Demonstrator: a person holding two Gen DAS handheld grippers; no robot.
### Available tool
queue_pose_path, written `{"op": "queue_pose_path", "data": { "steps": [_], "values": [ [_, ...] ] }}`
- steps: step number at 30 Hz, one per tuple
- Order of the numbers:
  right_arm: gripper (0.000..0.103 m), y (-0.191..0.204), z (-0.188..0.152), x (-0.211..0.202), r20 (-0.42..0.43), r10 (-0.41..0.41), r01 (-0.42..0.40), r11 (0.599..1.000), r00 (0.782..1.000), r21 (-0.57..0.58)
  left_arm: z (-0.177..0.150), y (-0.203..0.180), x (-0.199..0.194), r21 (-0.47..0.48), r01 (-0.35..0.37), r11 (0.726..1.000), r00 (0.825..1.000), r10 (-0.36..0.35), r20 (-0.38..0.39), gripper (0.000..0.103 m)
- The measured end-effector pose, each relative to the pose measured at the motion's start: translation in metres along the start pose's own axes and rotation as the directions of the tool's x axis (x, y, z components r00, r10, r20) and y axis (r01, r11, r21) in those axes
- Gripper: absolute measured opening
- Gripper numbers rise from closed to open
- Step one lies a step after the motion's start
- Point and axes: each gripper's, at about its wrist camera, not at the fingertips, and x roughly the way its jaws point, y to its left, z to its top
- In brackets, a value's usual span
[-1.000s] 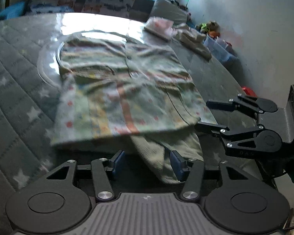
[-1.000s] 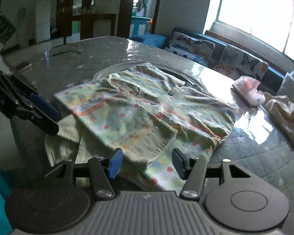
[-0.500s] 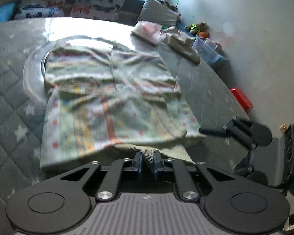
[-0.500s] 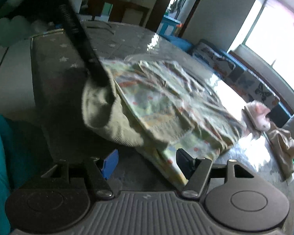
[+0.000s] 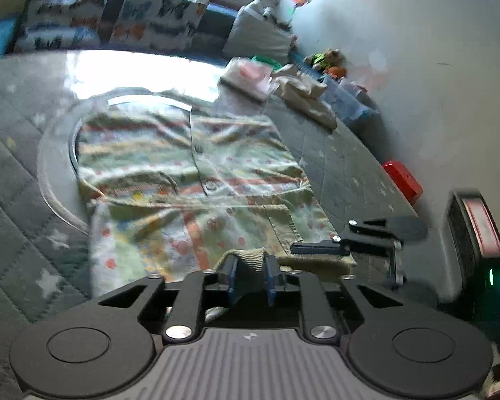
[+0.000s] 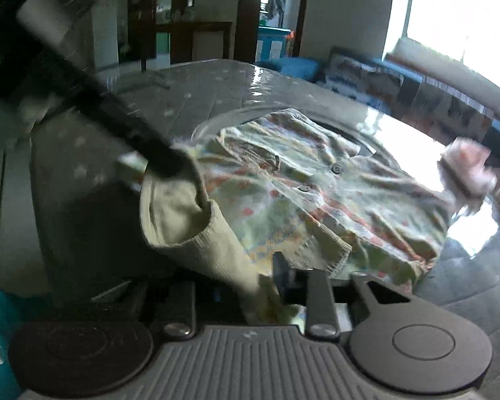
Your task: Fold clothes
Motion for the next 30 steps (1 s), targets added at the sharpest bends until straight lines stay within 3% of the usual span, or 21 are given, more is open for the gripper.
{"op": "queue_pose_path", "data": {
  "steps": [4, 9, 16, 17, 19, 21, 23, 30],
  "values": [
    [0.020, -0.019, 0.010, -0.003, 0.002, 0.048, -0.048, 0.994, 0.999, 0.102, -0.016, -0.002, -0.018, 0.122, -0.076, 0.990, 0.996, 0.069, 0.056, 0.047],
    [0.020, -0.030, 0.017, -0.003, 0.016, 0.059, -0.061, 0.986, 0.998, 0.158, -0.029, -0.006, -0.006, 0.274, -0.145, 0.951, 0.989, 0.128, 0.077, 0.052],
    [0.018, -0.029, 0.019, -0.005, 0.035, 0.031, -0.037, 0.986, 0.999, 0.161, -0.046, -0.010, 0.012, 0.471, -0.234, 0.850, 0.972, 0.201, 0.119, 0.052],
    [0.018, -0.029, 0.019, -0.006, 0.039, 0.027, -0.033, 0.986, 0.999, 0.162, -0.049, -0.011, 0.015, 0.498, -0.246, 0.832, 0.969, 0.210, 0.127, 0.050],
    [0.015, -0.027, 0.016, -0.007, 0.052, 0.021, -0.029, 0.987, 0.998, 0.160, -0.054, -0.012, 0.020, 0.548, -0.269, 0.792, 0.963, 0.228, 0.142, 0.034],
    [0.014, -0.023, 0.013, -0.008, 0.063, 0.014, -0.024, 0.987, 0.998, 0.156, -0.056, -0.011, 0.021, 0.552, -0.267, 0.790, 0.964, 0.227, 0.140, 0.017],
    [0.013, -0.017, 0.009, -0.009, 0.073, 0.004, -0.014, 0.990, 0.997, 0.141, -0.057, -0.010, 0.021, 0.550, -0.262, 0.793, 0.965, 0.224, 0.136, 0.012],
    [0.009, -0.004, 0.003, -0.032, 0.100, 0.025, -0.036, 0.993, 0.995, 0.114, -0.057, -0.015, -0.003, 0.517, -0.213, 0.829, 0.977, 0.170, 0.130, 0.008]
  ]
}}
